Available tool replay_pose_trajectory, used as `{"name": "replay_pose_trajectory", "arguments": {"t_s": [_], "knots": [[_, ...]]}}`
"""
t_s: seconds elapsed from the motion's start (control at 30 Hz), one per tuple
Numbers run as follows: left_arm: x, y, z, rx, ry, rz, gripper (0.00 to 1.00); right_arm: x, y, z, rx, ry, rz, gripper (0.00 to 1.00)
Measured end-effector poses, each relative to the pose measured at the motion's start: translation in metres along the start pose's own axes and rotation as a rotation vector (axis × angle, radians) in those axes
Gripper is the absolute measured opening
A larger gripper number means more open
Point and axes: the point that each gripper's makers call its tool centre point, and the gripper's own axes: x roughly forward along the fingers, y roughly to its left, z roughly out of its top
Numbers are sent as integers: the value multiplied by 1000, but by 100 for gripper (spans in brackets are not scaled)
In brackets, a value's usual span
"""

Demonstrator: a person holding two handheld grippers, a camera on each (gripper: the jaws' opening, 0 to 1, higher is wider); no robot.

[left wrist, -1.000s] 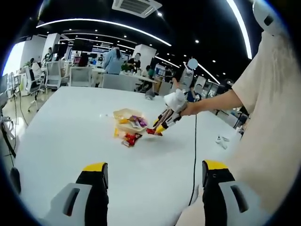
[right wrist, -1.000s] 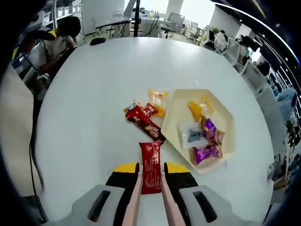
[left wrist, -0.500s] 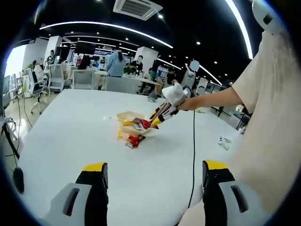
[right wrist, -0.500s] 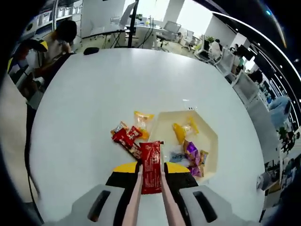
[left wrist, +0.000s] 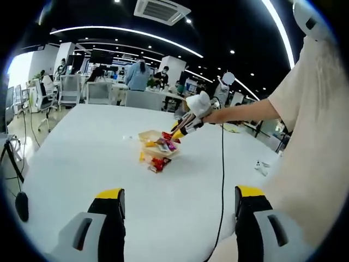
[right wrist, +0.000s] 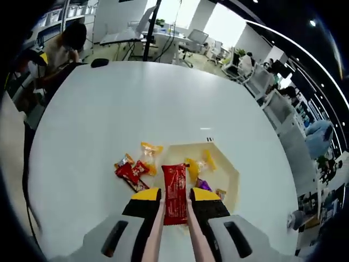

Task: Place the target food into the container with the food tongs after gripping and lifting it, then release it inside without dropping or visibly crushing the food.

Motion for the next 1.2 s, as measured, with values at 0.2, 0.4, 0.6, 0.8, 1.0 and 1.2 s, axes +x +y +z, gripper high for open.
{"name": "replay_pose_trajectory", "arguments": {"t_s": [0.2, 0.4, 0.6, 0.8, 1.0, 1.2], "knots": [[2, 1, -1, -9, -1, 1, 82, 1, -9, 5, -10, 0, -7, 20], [3, 3, -2, -16, -1, 7, 83, 7, -18, 9, -36, 7, -4, 20], [4, 4, -4, -23, 4, 10, 82, 13, -23, 13, -54, 11, 5, 20], [5, 7, -3, -27, 4, 12, 82, 19, -32, 14, -54, 12, 6, 20], [7, 8, -3, -30, 8, 10, 82, 23, -34, 14, -54, 13, 8, 21], [8, 10, -3, -32, 12, 7, 82, 25, -34, 13, -61, 16, 4, 21]]}}
